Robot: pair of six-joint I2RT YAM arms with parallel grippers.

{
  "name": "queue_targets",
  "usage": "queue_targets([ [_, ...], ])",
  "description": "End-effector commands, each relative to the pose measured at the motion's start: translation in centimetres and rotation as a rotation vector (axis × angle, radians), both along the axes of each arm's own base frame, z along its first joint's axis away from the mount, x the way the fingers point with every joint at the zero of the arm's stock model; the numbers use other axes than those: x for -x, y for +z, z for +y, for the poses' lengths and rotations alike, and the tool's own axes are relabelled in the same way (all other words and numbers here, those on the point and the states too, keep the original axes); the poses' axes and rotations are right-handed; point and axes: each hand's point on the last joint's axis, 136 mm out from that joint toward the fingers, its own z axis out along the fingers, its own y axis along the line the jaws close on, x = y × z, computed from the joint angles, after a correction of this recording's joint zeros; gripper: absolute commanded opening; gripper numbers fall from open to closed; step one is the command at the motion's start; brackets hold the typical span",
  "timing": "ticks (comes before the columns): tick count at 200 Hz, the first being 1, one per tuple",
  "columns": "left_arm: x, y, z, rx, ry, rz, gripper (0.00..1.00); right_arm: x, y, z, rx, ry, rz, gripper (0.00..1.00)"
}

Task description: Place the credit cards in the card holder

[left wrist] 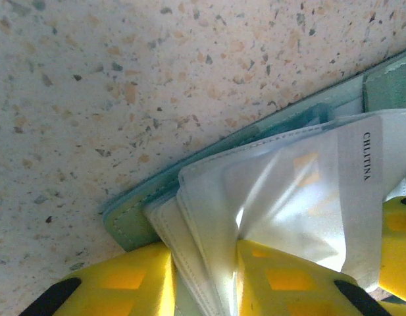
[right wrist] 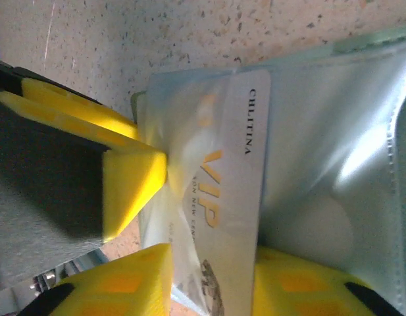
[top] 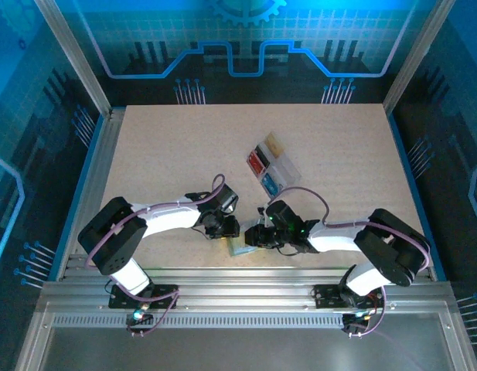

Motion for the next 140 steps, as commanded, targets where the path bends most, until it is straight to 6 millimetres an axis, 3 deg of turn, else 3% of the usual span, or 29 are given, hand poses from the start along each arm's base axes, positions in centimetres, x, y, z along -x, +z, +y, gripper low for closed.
queue_targets([
  [1, 2.8, -5.0, 1.2, -0.071, -0.036, 0.079, 0.28, 2.6, -2.5, -3.2, 0.169, 0.054, 0.098, 0.44],
  [61, 2.9, -4.5, 0.6, -0.036, -0.042, 0.087, 0.29, 1.5, -1.4, -3.6, 0.208, 0.06, 0.08, 0.53],
  [96, 2.5, -2.4, -0.5, 0.061, -0.045, 0.063, 0.35, 0.4, -0.6, -3.1, 0.194, 0.064, 0.065, 0.46],
  [140, 1.7, 0.7, -0.4, 0.155, -0.018, 0.028, 0.4, -0.7, 0.0, -2.7, 0.178, 0.067, 0.055, 0.37],
])
